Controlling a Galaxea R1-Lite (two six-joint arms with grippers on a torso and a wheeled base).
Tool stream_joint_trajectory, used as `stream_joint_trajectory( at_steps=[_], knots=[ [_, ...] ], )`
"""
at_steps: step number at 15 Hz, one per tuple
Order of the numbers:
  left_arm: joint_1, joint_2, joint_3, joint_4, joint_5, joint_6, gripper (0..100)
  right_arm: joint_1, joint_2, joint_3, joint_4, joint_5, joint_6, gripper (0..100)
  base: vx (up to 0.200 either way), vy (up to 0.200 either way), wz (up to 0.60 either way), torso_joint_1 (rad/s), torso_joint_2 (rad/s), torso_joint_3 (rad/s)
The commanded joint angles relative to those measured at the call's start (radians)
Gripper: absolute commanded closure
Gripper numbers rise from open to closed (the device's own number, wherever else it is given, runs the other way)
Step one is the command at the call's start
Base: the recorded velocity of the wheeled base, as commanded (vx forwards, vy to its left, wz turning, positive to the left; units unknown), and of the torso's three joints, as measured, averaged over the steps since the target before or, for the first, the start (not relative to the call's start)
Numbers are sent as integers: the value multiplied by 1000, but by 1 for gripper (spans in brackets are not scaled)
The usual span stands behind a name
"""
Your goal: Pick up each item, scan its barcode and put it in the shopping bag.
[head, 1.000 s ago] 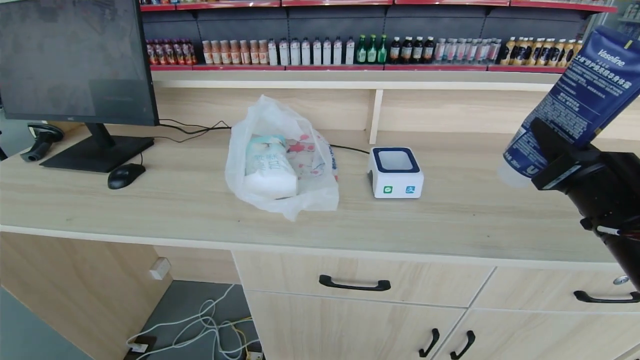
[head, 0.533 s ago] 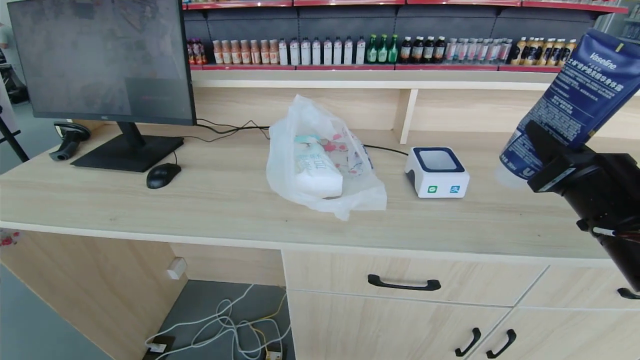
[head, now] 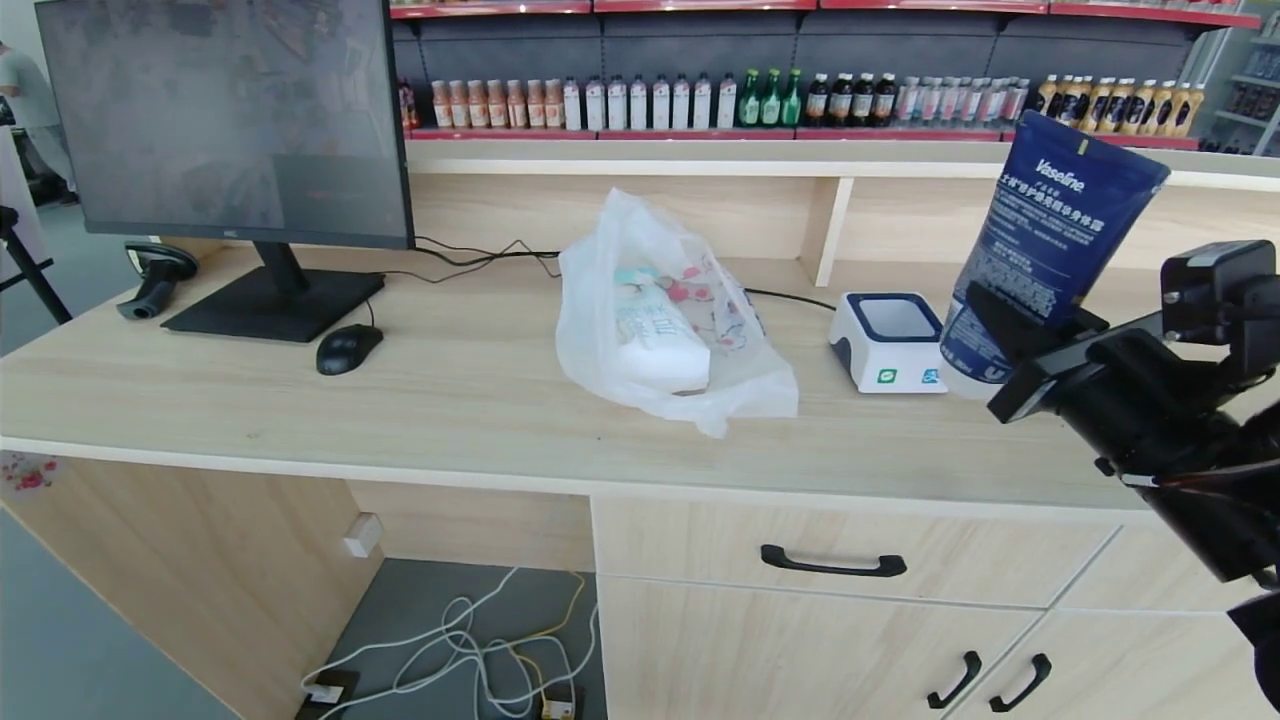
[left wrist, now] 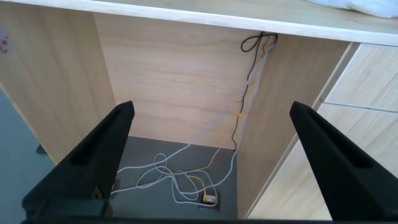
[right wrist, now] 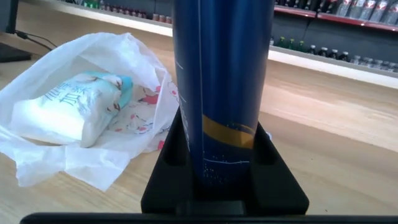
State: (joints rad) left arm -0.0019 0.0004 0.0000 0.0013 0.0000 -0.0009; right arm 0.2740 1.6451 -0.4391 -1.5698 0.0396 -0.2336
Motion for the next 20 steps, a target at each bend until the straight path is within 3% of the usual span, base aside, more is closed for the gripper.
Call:
stream_joint_trajectory(
  at_steps=[1,4,8,11,13,16,20],
  knots=[
    [0,0,0,0,0,-1,0,1,45,-13,-1,0,-23,100,0,0,0,0,0,0],
    [0,0,0,-1,0,-1,0,-1,39,-26,-1,-1,-87,100,200,0,0,-2,1,6],
    [0,0,0,0,0,-1,0,-6,56,-81,-1,74,-254,100,0,0,0,13,4,-3],
    [0,0,0,-1,0,-1,0,-16,91,-99,-1,75,-328,100,0,0,0,0,0,0],
    [0,0,0,-1,0,2,0,-79,107,-135,-1,191,-434,100,0,0,0,0,0,0],
    [0,0,0,0,-2,5,0,-191,160,-268,-1,457,-576,100,0,0,0,0,0,0],
    [0,0,0,-1,-2,4,0,-226,236,-309,-1,580,-622,100,0,0,0,0,0,0]
  ],
)
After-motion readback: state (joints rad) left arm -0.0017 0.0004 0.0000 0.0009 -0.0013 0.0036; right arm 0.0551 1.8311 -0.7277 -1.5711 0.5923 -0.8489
